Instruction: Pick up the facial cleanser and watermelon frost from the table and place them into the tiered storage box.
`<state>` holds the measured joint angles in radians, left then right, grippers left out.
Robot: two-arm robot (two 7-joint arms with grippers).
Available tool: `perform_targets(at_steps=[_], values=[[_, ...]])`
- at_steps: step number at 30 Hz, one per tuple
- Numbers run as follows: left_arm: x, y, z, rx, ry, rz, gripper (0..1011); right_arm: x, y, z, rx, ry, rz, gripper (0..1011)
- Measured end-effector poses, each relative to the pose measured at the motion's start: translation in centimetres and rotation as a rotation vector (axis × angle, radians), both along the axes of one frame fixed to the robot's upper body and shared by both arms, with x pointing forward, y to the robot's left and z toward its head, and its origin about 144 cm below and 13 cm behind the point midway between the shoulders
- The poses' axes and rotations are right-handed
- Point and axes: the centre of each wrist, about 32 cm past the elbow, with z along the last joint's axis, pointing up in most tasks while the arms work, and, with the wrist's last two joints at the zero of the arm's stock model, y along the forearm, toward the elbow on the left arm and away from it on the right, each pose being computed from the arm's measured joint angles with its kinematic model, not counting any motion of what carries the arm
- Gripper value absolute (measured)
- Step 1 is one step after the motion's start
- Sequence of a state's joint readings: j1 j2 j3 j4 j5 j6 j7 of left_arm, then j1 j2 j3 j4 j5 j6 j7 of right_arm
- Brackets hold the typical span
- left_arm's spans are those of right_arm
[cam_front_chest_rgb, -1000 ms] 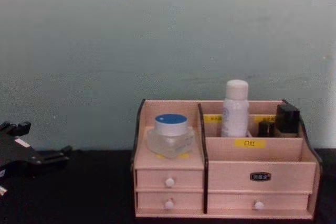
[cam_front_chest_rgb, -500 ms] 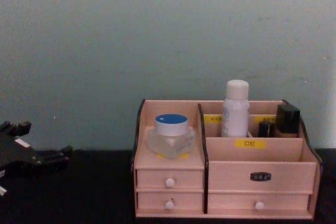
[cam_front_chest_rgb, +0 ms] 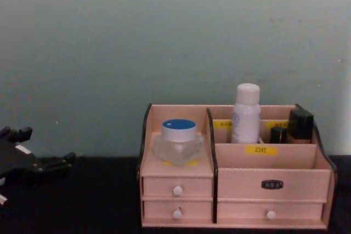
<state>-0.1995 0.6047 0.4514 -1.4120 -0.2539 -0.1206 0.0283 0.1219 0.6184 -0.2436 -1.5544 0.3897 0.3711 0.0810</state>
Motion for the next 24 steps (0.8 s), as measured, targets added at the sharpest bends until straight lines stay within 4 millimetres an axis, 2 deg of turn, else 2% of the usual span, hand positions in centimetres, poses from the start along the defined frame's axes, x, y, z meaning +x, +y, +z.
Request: perform_targets(at_steps=[24], values=[[0.00, 0.00, 0.00, 0.000, 0.000, 0.000, 1001, -0.02, -0.01, 0.06, 0.001, -0.002, 0.001, 1002]])
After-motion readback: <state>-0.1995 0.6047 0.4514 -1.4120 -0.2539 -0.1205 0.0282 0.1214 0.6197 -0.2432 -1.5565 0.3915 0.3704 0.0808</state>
